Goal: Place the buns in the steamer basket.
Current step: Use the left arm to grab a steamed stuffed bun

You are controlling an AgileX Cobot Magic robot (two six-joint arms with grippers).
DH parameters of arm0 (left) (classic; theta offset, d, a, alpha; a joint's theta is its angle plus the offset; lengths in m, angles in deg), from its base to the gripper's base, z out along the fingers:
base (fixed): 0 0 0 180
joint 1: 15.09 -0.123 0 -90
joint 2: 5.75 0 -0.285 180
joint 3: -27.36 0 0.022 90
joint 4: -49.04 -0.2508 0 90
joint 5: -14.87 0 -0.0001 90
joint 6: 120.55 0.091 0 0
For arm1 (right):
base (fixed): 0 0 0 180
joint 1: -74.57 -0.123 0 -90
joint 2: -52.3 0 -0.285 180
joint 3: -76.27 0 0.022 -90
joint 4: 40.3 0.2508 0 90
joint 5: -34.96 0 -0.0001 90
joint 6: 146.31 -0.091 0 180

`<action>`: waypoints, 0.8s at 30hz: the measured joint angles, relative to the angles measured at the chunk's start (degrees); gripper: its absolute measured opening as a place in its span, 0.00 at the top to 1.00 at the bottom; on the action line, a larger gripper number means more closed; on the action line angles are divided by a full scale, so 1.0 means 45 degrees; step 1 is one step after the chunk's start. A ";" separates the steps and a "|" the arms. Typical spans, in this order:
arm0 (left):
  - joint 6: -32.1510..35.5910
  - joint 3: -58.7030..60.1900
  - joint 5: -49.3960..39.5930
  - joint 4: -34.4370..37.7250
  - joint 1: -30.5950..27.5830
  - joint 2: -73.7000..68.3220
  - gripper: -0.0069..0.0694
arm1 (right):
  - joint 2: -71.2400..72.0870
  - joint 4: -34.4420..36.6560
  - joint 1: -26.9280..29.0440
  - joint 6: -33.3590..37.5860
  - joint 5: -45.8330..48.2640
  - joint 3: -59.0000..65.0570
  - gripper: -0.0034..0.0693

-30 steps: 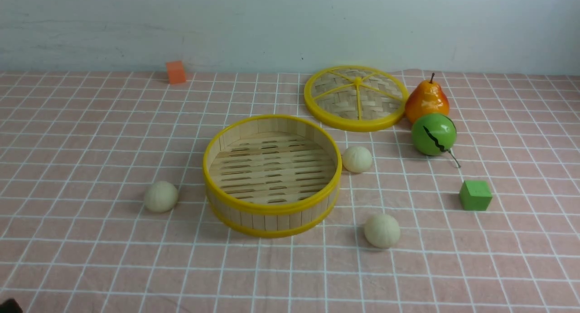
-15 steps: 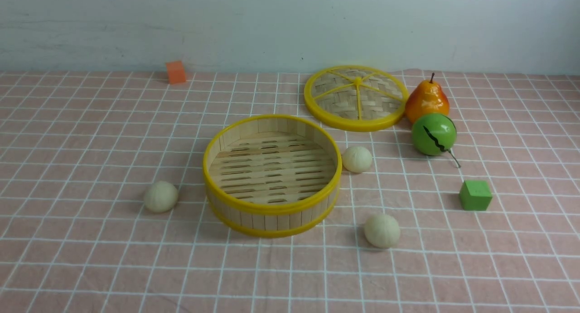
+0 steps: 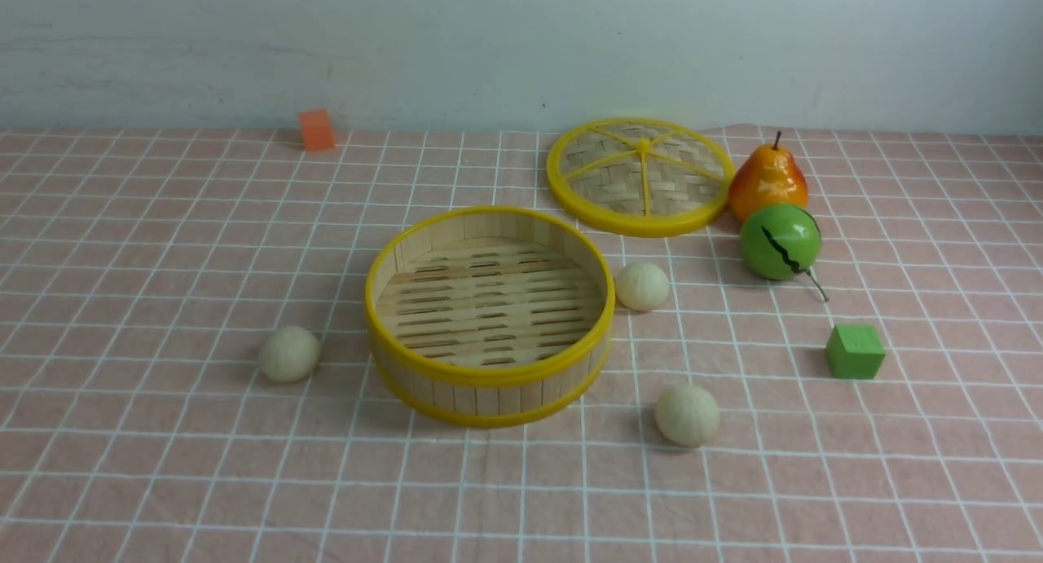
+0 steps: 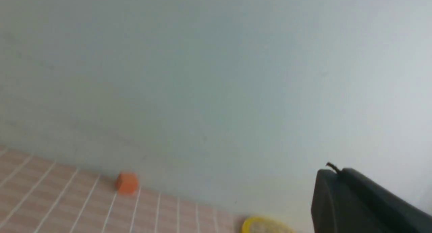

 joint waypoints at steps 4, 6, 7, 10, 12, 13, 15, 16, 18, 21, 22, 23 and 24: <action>-0.1019 -0.1268 -0.2744 -0.0060 0.0108 -0.3072 0.93 | -0.2654 0.0078 -0.1204 0.0197 0.3046 -0.1602 0.96; -0.0909 -0.1810 -0.4296 -0.0060 0.0334 -0.4047 0.93 | -0.3458 0.0241 -0.1775 0.0432 0.4314 -0.2222 0.96; -0.0410 -0.2282 -0.5821 -0.0048 0.0658 -0.4807 0.93 | -0.4380 0.0488 -0.2502 0.0945 0.5756 -0.2912 0.96; 0.1015 -0.3358 -0.8034 0.0717 0.1335 -0.6478 0.93 | -0.6262 0.1396 -0.3896 0.2525 0.7796 -0.4120 0.96; 0.1983 -0.3970 -0.8941 0.1651 0.1532 -0.7223 0.93 | -0.7096 0.2072 -0.4434 0.3332 0.8323 -0.4644 0.96; 0.2961 -0.4620 -0.9584 0.2626 0.1630 -0.8101 0.93 | -0.7906 0.2663 -0.4812 0.4073 0.8475 -0.5164 0.95; 0.4086 -0.5467 -1.0140 0.3421 0.1629 -0.9208 0.93 | -0.9077 0.3551 -0.5028 0.4894 0.8581 -0.6001 0.95; 0.4318 -0.5805 -1.0236 0.3567 0.1629 -0.9636 0.93 | -0.9540 0.4001 -0.5028 0.5126 0.8667 -0.6360 0.95; 0.4859 -0.6618 -1.0479 0.3630 0.1629 -1.0635 0.92 | -1.0233 0.4754 -0.5028 0.5519 0.9056 -0.6891 0.95; 0.5317 -0.7396 -1.0578 0.3538 0.1629 -1.1565 0.86 | -1.0804 0.5325 -0.5028 0.6046 0.9490 -0.7174 0.95; 0.5478 -0.7855 -1.0578 0.3233 0.1629 -1.2142 0.78 | -1.1051 0.5735 -0.5028 0.6382 0.9685 -0.7210 0.95; 0.5478 -0.8100 -1.0578 0.2874 0.1629 -1.2465 0.72 | -1.1159 0.5851 -0.5028 0.6519 0.9721 -0.7210 0.95; 0.5462 -0.8284 -1.0564 0.2424 0.1629 -1.2772 0.66 | -1.1222 0.5952 -0.5028 0.6583 0.9775 -0.7215 0.95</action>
